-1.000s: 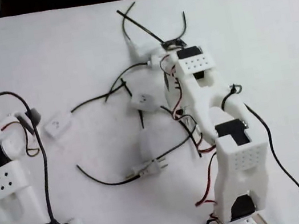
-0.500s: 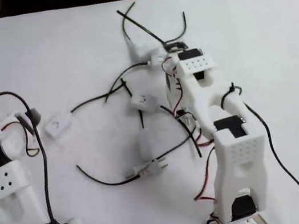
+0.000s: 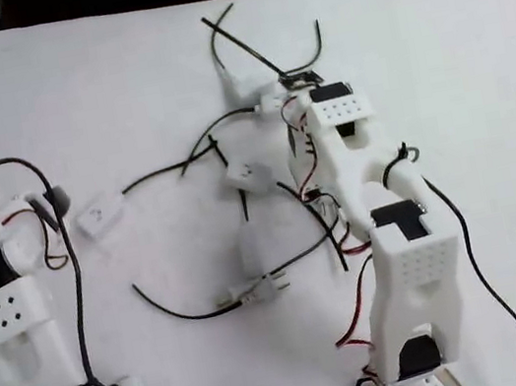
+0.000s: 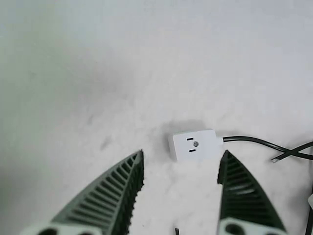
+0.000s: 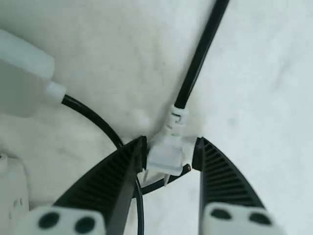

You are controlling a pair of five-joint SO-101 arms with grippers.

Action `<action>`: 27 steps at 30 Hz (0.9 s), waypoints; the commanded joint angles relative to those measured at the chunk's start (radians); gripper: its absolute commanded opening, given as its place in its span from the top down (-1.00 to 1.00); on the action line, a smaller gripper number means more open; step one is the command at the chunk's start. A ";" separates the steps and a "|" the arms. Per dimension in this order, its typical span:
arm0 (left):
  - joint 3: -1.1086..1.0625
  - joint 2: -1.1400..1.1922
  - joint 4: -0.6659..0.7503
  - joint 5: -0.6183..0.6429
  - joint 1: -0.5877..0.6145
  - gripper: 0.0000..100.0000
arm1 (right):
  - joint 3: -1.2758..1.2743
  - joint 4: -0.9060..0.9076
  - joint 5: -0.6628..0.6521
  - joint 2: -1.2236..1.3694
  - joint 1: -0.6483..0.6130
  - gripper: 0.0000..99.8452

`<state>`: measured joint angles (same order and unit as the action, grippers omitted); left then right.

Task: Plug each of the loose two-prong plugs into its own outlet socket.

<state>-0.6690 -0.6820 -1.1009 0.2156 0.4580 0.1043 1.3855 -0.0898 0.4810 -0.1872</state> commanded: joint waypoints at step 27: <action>0.005 -0.042 0.017 0.000 0.010 0.51 | -0.123 -0.162 -0.017 0.002 0.010 0.96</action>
<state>-0.6690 -0.6820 -1.1009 0.2156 0.4580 -0.0153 1.2490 -0.0990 0.4826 -0.1749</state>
